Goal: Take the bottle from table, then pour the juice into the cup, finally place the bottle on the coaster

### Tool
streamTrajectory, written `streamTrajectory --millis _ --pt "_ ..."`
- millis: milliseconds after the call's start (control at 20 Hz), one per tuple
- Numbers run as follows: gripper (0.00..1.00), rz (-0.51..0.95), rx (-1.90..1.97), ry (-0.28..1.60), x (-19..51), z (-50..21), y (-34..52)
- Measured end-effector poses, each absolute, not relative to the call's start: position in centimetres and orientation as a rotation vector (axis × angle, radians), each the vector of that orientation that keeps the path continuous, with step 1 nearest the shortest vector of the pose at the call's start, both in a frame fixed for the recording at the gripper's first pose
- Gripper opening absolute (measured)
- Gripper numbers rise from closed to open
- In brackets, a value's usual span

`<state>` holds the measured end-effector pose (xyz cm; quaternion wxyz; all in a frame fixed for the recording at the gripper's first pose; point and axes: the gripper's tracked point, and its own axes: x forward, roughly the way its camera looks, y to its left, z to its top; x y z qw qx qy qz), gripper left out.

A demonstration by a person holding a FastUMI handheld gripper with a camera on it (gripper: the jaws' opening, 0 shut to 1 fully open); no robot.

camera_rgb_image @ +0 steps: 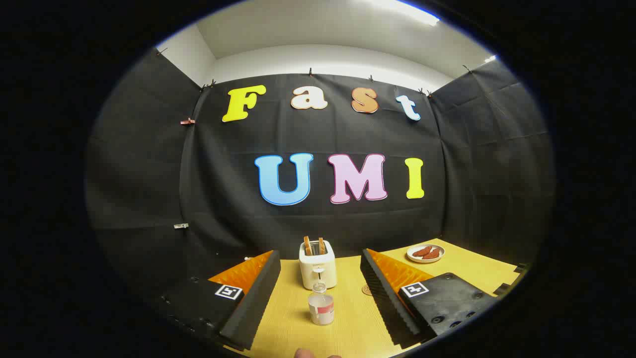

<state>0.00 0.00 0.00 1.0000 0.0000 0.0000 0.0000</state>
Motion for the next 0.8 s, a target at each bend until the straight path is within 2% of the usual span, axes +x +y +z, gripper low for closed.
streamTrajectory --millis 800 --pt "0.99 0.010 -0.009 0.019 1.0 -2.5 -0.3"
